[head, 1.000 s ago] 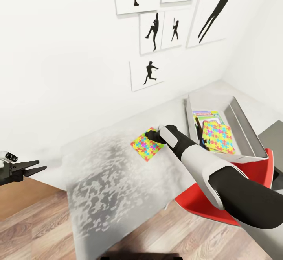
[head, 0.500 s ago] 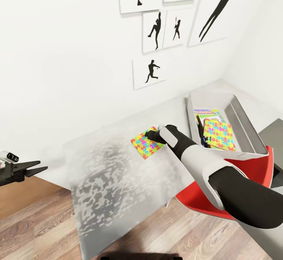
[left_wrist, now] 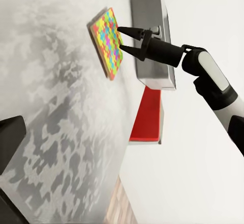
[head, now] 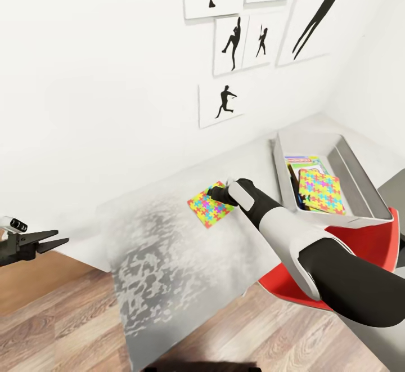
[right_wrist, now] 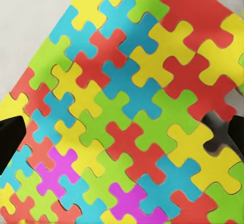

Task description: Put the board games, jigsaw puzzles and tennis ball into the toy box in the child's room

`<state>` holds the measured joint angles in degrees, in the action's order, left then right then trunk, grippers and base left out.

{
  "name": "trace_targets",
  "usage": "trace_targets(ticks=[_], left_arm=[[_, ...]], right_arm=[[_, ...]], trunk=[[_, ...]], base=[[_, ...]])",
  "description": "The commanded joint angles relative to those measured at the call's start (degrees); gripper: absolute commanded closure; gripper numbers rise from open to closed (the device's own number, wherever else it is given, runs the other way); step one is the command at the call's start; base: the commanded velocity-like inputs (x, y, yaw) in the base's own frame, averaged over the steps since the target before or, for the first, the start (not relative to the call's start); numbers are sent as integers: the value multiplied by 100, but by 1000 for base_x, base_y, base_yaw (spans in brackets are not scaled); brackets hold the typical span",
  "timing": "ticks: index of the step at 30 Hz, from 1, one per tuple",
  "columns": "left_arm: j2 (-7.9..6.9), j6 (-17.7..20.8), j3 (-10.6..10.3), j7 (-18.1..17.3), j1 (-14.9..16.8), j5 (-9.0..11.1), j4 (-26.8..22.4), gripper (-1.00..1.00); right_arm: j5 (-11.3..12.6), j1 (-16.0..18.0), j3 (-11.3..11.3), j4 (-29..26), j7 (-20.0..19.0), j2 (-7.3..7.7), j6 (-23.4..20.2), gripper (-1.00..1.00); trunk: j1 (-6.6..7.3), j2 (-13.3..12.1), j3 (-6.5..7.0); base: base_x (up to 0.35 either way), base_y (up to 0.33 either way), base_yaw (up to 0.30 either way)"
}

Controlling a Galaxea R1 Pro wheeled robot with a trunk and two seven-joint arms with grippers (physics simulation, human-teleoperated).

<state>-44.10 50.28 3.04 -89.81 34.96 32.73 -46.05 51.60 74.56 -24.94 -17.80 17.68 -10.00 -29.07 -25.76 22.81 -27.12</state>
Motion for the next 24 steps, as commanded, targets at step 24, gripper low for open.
trace_targets(ticks=[24], left_arm=[[-2,61,-7,-19,2,5,0,-100]], right_arm=[[43,6,-37,-5,42,0,-10,-100]], trunk=[[-3,10,-9]], base=[[-23,93,0]])
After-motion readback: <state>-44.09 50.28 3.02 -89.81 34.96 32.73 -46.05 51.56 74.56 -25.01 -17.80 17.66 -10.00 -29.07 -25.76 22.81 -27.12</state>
